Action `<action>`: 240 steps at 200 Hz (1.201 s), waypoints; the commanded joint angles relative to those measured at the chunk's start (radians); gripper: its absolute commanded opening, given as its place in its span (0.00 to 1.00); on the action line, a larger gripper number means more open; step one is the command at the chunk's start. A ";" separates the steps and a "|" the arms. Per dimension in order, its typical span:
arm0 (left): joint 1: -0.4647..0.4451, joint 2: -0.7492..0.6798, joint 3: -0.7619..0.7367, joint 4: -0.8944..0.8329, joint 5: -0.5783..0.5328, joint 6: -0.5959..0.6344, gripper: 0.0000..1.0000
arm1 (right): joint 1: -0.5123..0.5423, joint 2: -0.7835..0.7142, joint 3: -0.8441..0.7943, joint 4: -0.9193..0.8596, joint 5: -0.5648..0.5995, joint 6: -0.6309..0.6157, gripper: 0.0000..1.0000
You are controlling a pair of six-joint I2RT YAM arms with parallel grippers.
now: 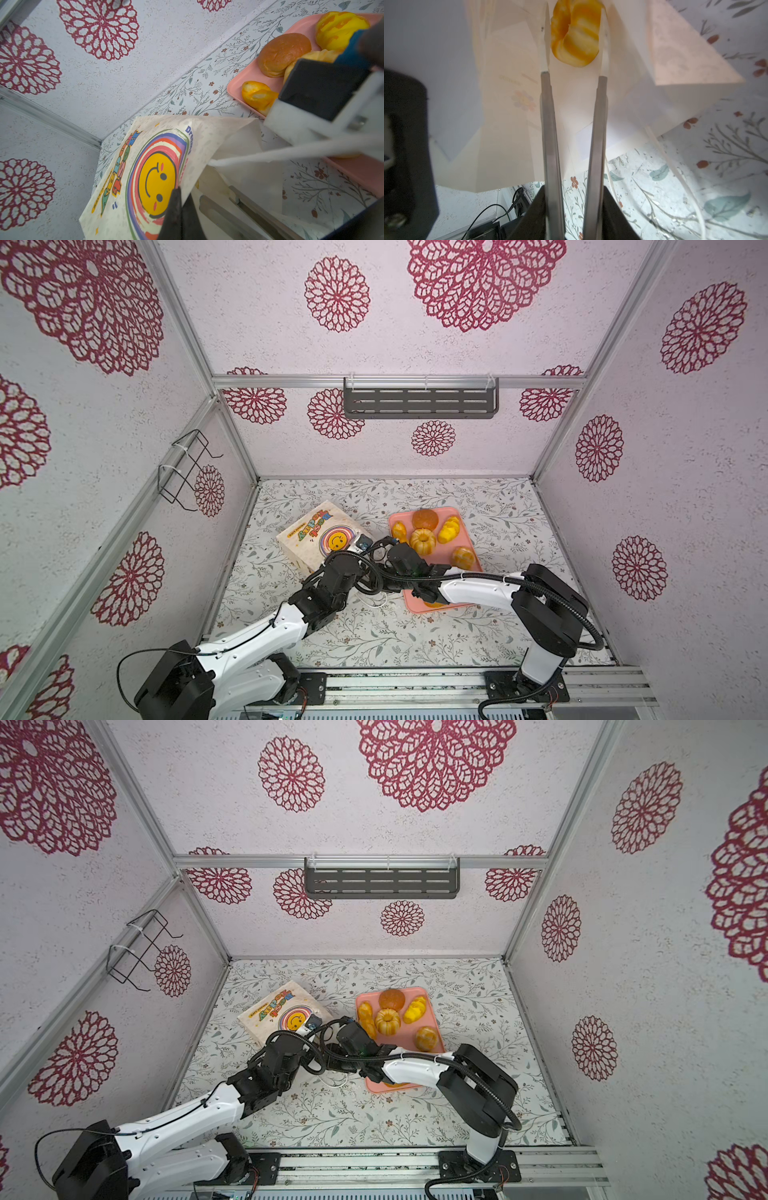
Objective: Take the fake bread out of the paper bag
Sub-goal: 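Close the right tongs on the yellow ring bread inside the bag, then pull the yellow ring bread out of the bag mouth with the right tongs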
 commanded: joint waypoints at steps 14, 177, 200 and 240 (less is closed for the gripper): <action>-0.007 0.004 -0.023 0.070 0.009 -0.023 0.00 | 0.001 0.047 0.114 -0.082 0.056 -0.059 0.36; -0.016 0.005 -0.044 0.105 -0.043 -0.131 0.00 | 0.058 -0.188 -0.034 -0.154 0.084 -0.064 0.00; -0.016 0.016 -0.039 0.097 -0.071 -0.136 0.00 | 0.078 -0.257 -0.083 -0.198 0.122 -0.061 0.00; -0.016 0.040 -0.020 0.081 -0.099 -0.147 0.00 | 0.105 -0.341 -0.140 -0.270 0.145 -0.064 0.00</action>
